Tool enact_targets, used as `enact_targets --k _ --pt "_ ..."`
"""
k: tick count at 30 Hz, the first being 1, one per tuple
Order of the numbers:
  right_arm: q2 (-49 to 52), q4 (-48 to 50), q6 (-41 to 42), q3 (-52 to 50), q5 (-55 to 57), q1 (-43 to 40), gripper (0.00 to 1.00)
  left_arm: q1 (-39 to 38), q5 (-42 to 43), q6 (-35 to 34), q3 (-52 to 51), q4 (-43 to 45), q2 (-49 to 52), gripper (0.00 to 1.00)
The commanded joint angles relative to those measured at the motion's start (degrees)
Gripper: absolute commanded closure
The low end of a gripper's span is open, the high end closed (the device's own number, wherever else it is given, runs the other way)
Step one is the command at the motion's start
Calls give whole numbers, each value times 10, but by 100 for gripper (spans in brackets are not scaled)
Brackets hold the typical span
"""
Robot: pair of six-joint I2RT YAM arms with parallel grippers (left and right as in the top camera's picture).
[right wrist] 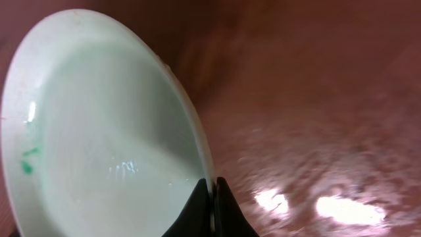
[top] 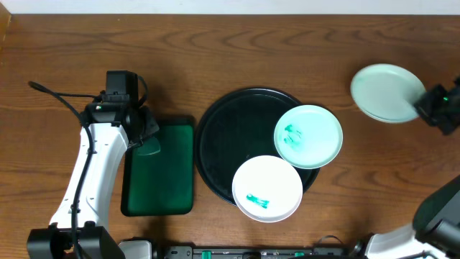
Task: Clean dirty plates on tray and stack at the side
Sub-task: 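Set the plate on the table at the right and release it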
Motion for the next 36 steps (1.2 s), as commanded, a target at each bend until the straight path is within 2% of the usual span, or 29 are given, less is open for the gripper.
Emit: enact_targets --k 1,10,16,17,19,20,21,26,36 --pt "41 7 -10 10 3 -39 99 2 -2 4 5 -1 -2 93" --pt "145 32 -13 10 8 -86 99 2 -1 4 5 -1 -2 93" --pt "167 61 -23 10 22 -87 99 2 -1 4 5 -1 -2 93" --pt "167 64 -23 10 22 -87 90 2 -1 4 5 -1 -2 93" --pt "167 62 -23 11 14 -86 26 2 -1 4 5 -1 -2 93" --pt "167 60 -25 11 3 -86 6 2 -1 4 5 -1 -2 93" --pt "166 59 -28 12 -12 -86 1 2 -1 4 5 -1 -2 93" --pt "132 36 -84 46 -137 -84 1 2 -1 4 5 -1 -2 93" --pt "-5 -116 -73 176 -88 -53 1 2 -1 4 5 -1 -2 93"
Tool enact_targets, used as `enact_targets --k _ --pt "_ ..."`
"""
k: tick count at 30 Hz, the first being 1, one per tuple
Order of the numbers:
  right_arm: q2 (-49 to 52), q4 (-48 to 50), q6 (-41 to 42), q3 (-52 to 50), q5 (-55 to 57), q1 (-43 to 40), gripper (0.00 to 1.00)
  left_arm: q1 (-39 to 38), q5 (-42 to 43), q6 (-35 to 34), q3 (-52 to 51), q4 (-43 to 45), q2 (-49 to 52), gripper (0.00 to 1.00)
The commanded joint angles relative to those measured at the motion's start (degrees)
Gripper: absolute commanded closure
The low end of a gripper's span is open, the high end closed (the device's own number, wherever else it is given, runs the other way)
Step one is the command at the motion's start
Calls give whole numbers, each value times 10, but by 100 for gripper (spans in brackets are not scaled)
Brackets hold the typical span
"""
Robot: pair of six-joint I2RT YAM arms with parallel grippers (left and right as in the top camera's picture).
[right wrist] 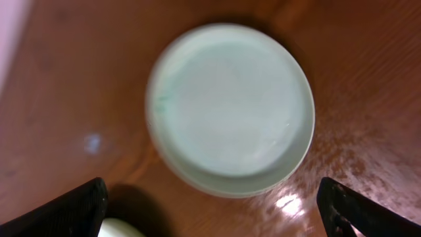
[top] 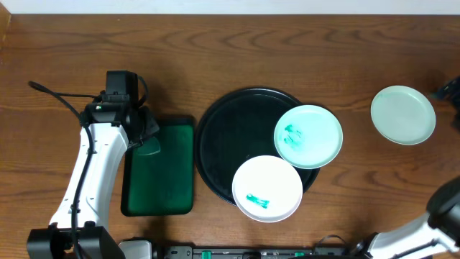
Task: Clean dirty plates on tray and stack at the side
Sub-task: 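Set the plate on the table at the right and release it, then reach the right gripper to the green-smeared plate's right rim and grip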
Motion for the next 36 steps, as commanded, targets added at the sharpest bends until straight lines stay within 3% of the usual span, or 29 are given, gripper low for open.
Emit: enact_targets --k 1,9,13,17,22,28,29,30,32,36 --pt "-70 -48 11 40 5 26 1 2 -1 4 5 -2 -2 93" --pt "-109 -189 -41 28 4 134 1 2 -1 4 5 -1 -2 93" --pt "-106 -208 0 -39 73 195 1 2 -1 5 5 0 -2 93" --pt "-106 -150 34 -143 108 240 2 2 -1 13 5 1 -2 93" --pt "-106 -57 34 -243 97 278 12 2 -1 15 5 1 -2 93" --pt "-106 25 42 -302 68 321 9 2 -1 15 5 9 -2 93" --pt "-106 35 44 -305 68 327 12 2 -1 14 5 9 -2 93" --pt "-106 42 45 -307 68 333 22 2 -1 15 5 9 -2 93" --pt "-106 56 50 -312 69 346 34 2 -1 15 5 9 -2 93" --pt "-105 74 82 -324 79 362 33 2 -1 15 5 10 -2 93"
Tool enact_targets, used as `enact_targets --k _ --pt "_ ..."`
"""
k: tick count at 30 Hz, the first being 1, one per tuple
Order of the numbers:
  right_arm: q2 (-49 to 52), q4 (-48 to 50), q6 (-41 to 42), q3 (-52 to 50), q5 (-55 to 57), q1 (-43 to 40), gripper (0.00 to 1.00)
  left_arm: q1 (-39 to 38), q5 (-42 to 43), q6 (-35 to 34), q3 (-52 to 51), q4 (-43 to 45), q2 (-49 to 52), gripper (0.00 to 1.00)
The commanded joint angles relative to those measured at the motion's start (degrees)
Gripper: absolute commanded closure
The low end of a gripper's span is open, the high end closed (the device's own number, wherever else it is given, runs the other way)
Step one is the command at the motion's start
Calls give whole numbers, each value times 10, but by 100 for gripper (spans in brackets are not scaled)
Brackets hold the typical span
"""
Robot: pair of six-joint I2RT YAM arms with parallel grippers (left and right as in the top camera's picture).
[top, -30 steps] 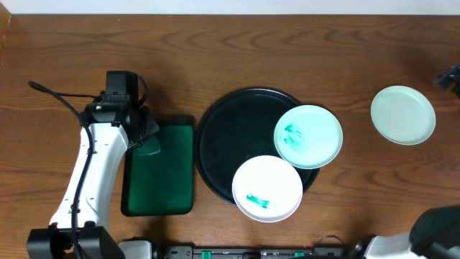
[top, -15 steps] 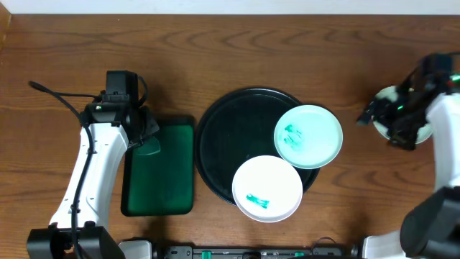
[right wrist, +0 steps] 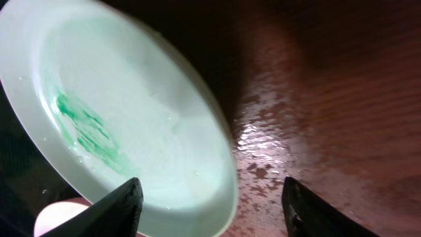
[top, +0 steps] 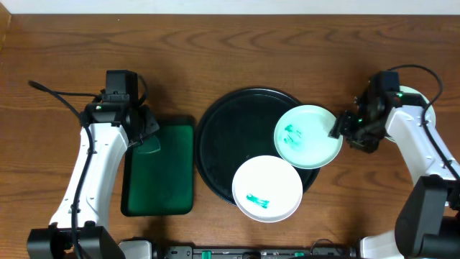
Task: Clean dirty plates on tray and stack at the side
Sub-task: 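Reach the right gripper to the green-smeared plate's right rim and grip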
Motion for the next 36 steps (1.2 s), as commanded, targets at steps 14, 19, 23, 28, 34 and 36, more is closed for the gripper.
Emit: enact_targets --k 14,19,23,28,34,36 --pt "7 77 109 -64 45 20 51 2 -3 10 5 2 -2 93" --pt "7 96 122 -70 47 20 70 2 -3 10 5 2 -2 93" --pt "7 105 141 -70 47 20 99 2 -3 10 5 2 -2 93" --pt "7 115 141 -70 47 20 99 2 -2 10 5 2 -2 93" --pt "3 141 80 -61 -20 29 98 2 -2 10 5 2 -2 93" --pt "-2 147 48 -53 -34 45 99 2 1 11 5 2 -2 93"
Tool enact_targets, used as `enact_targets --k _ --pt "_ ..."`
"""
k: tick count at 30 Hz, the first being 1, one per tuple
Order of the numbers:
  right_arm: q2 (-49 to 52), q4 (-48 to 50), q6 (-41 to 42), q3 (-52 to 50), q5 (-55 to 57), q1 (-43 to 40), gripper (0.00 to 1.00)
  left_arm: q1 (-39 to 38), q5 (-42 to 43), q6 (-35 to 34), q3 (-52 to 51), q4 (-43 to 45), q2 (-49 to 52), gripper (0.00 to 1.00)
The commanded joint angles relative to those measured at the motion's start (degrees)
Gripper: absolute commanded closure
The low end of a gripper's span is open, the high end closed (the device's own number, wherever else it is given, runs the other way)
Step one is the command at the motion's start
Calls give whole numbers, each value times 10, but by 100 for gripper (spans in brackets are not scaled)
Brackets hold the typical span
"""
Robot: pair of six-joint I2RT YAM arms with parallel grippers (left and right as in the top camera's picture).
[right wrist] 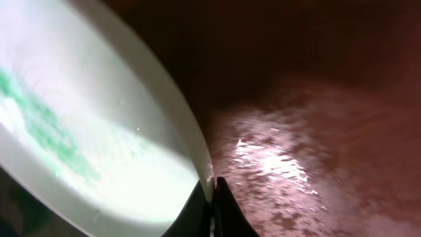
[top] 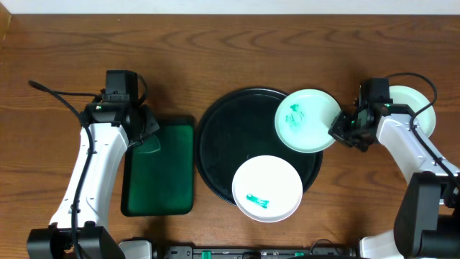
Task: Clean dirty plates on tray and stack at the side
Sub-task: 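Reach the right gripper to the green-smeared plate's right rim and grip, then drag the gripped plate toward the tray center with the right gripper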
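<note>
A pale green plate (top: 307, 120) with green smears lies over the upper right rim of the round black tray (top: 223, 137). My right gripper (top: 341, 132) is shut on its right rim; the right wrist view shows the rim pinched between the fingers (right wrist: 212, 197) and the smeared plate (right wrist: 85, 131) close up. A white plate (top: 267, 188) with a green smear rests on the tray's lower right. A cleaned pale green plate (top: 415, 108) lies at the far right, partly behind my right arm. My left gripper (top: 146, 132) hovers at the green sponge pad (top: 159, 169); its fingers are hidden.
The brown wooden table (top: 230, 50) stretches behind the tray. The left arm (top: 93, 165) runs along the pad's left side. A black bar (top: 244, 252) lines the table's front edge.
My right gripper was open around the smeared green plate's rim; now it is shut on that rim, and the plate sits slightly higher and farther right over the tray's edge.
My right gripper held a pale green plate by its rim at the far right. Then that plate lay on the table with the gripper open above it. The gripper then stood open at the smeared green plate on the tray, and now grips it. The left arm stayed still.
</note>
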Motion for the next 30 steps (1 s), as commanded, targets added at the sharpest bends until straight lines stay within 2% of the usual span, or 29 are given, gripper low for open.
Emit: enact_targets --k 1,4,10,15,20,25,30 --pt "-7 7 -65 19 -43 34 99 2 10 17 5 1 -2 93" --pt "-8 8 -93 34 -46 69 99 2 27 25 5 3 -2 93" --pt "7 46 -85 35 -23 130 99 2 36 31 5 -1 -2 93" --pt "64 88 -64 35 -28 144 99 2 118 64 5 1 -2 93" --pt "161 142 -69 35 -87 153 99 1 181 75 5 8 -2 93" --pt "179 159 -69 35 -89 174 99 -9 256 87 5 27 -2 93" --pt "179 162 -69 36 -91 194 99 -64 304 85 5 64 1 93"
